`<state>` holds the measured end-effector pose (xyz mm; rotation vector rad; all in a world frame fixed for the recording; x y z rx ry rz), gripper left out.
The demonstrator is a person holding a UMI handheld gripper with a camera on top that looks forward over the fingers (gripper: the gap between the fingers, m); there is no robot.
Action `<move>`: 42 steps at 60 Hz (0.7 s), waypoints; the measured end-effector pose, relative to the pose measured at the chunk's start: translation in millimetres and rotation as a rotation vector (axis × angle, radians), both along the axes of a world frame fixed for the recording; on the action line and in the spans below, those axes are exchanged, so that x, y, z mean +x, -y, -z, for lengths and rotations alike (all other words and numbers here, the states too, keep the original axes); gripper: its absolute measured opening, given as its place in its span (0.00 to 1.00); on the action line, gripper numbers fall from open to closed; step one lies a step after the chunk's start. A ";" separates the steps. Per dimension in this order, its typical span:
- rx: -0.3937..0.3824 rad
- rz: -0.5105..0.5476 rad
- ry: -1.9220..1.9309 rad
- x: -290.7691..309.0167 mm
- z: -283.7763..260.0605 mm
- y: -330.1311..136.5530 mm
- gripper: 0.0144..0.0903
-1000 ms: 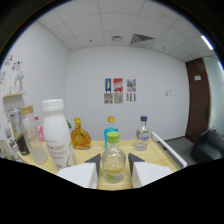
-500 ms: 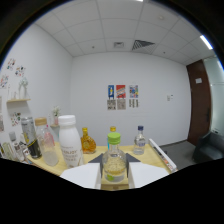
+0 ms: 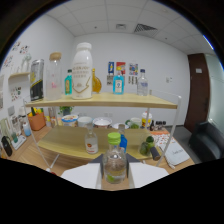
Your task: Make me a cup of Vodka Sunrise.
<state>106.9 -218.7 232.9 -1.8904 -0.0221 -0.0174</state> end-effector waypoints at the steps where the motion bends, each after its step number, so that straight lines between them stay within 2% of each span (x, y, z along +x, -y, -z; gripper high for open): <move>1: -0.012 -0.001 0.013 -0.1 6.5 -0.1 0.28; 9: -0.074 -0.040 0.194 0.9 43.1 -3.6 0.28; 17: -0.081 -0.102 0.468 4.9 50.3 -12.7 0.28; 42: -0.029 -0.362 1.399 4.6 66.7 -28.6 0.28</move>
